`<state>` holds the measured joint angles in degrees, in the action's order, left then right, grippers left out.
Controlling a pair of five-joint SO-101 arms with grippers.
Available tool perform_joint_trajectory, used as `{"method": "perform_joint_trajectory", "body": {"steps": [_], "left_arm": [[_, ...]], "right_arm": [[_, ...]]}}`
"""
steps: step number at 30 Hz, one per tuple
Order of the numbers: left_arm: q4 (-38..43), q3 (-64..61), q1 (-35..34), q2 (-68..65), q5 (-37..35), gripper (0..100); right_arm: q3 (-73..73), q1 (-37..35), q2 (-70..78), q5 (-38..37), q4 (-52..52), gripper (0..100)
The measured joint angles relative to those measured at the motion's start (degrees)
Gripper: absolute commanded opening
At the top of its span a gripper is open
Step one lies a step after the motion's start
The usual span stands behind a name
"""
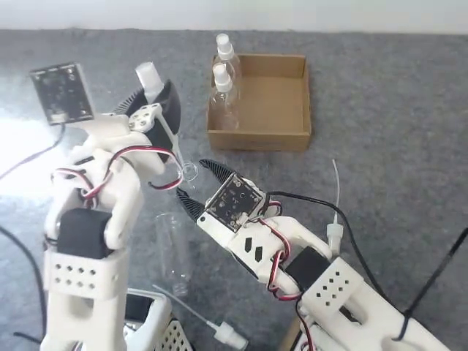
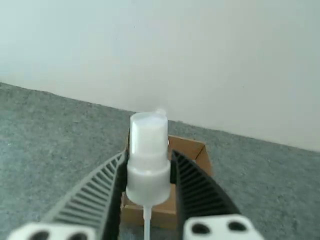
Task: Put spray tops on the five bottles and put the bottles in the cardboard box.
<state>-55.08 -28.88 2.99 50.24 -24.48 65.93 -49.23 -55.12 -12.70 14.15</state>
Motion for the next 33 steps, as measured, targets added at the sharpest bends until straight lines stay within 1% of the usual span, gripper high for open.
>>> {"method": "perform_joint_trajectory", "body": {"steps": [4, 7, 12, 16, 23, 25, 28, 33], "left_arm": [[0.0, -2.02, 2.46, 0.09, -0.09, 1], [0.0, -3.25, 4.04, 0.09, 0.09, 1], [0.0, -5.8, 7.3, 0.09, 3.43, 1], [0.0, -8.79, 8.0, 0.7, 4.04, 1], [0.09, -16.26, 8.7, 9.93, 6.77, 2], [0.35, -18.55, 9.76, 12.31, 7.12, 5], [0.53, -20.04, 10.99, 13.36, 7.12, 13], [0.53, -20.13, 10.55, 13.36, 7.38, 23]], "right_arm": [[0.0, 0.09, 0.0, 0.0, 0.0, 0.7], [0.0, 1.49, 0.0, 0.09, 0.0, 0.7], [0.0, 3.78, 0.0, 0.09, 0.0, 0.7], [0.09, 4.48, 0.0, 0.09, 0.0, 0.7], [0.0, 5.27, 0.0, 0.09, 0.0, 0.7], [0.0, 5.27, 0.0, 0.0, 0.0, 0.7], [0.0, 5.27, 0.0, 0.09, 0.0, 0.7], [0.0, 5.36, 0.0, 0.09, 0.09, 0.7]]}}
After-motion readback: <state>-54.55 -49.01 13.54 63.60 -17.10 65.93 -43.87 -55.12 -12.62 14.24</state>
